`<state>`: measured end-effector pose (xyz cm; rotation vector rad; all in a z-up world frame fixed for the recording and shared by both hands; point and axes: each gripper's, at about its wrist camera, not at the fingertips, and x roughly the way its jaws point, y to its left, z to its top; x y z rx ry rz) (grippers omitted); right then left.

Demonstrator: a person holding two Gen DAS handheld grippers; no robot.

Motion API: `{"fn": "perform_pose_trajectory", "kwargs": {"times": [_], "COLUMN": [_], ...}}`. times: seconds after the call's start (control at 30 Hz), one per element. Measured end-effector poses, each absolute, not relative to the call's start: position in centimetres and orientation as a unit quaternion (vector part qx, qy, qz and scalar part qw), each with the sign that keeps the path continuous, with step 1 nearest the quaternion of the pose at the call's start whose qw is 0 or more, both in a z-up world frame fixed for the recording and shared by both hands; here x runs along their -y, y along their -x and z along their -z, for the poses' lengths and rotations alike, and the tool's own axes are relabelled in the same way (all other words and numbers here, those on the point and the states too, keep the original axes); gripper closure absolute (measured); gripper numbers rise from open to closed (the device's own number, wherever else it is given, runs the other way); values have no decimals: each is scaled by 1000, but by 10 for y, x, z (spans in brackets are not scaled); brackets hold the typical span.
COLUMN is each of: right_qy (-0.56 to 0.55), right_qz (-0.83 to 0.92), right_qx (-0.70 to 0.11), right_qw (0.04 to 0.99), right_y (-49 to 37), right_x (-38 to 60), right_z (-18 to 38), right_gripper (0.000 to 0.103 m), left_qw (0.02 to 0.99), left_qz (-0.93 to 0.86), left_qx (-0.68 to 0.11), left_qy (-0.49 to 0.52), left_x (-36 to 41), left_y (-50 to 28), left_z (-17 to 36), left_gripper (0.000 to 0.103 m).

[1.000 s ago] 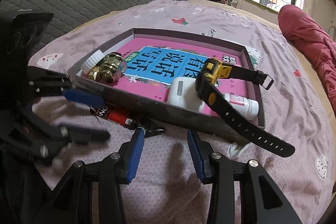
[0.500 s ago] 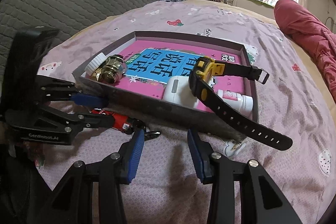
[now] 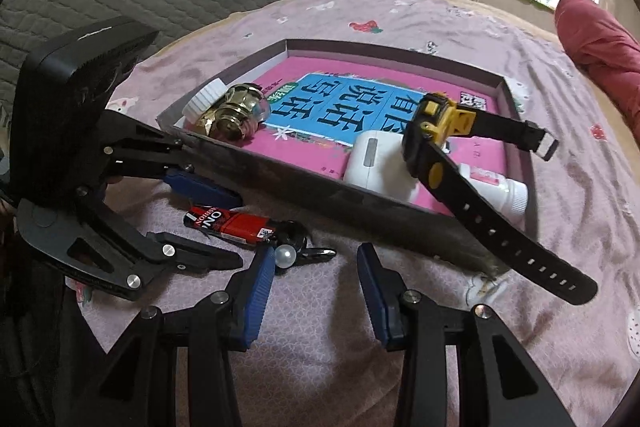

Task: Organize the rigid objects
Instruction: 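Move the left tool to the red lighter while the right tool approaches the black key fob, then grasp the red lighter with the left tool while the right tool grasps the key fob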

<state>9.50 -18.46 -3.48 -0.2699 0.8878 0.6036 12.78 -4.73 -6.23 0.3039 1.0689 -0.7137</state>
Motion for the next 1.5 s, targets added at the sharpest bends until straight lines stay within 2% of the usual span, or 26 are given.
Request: {"fn": "perform_pose_trajectory", "kwargs": {"times": [0.2, 0.27, 0.53, 0.9, 0.97, 1.03, 1.5], "right_qy": [119, 121, 118, 126, 131, 135, 89], "right_qz": [-295, -289, -272, -273, -272, -270, -287], "right_qx": [-440, -442, -449, -438, -435, -434, -397], "right_qw": [840, 841, 843, 847, 848, 849, 867], "right_y": [-98, -97, -100, -107, -108, -107, -101], "right_x": [177, 174, 165, 154, 153, 154, 173], "right_z": [42, 44, 52, 53, 54, 53, 29], "right_gripper": [60, 60, 58, 58, 61, 69, 69], "left_qw": [795, 804, 828, 837, 840, 844, 855], "left_qz": [306, 286, 232, 205, 199, 196, 201], "left_qx": [-503, -500, -495, -505, -502, -497, -477], "left_qy": [-147, -146, -126, -55, -48, -46, -27], "left_x": [55, 56, 52, 38, 37, 35, 33], "left_y": [-131, -131, -125, -116, -113, -109, -97], "left_z": [66, 66, 65, 64, 63, 64, 47], "left_gripper": [60, 68, 84, 88, 88, 88, 91]}}
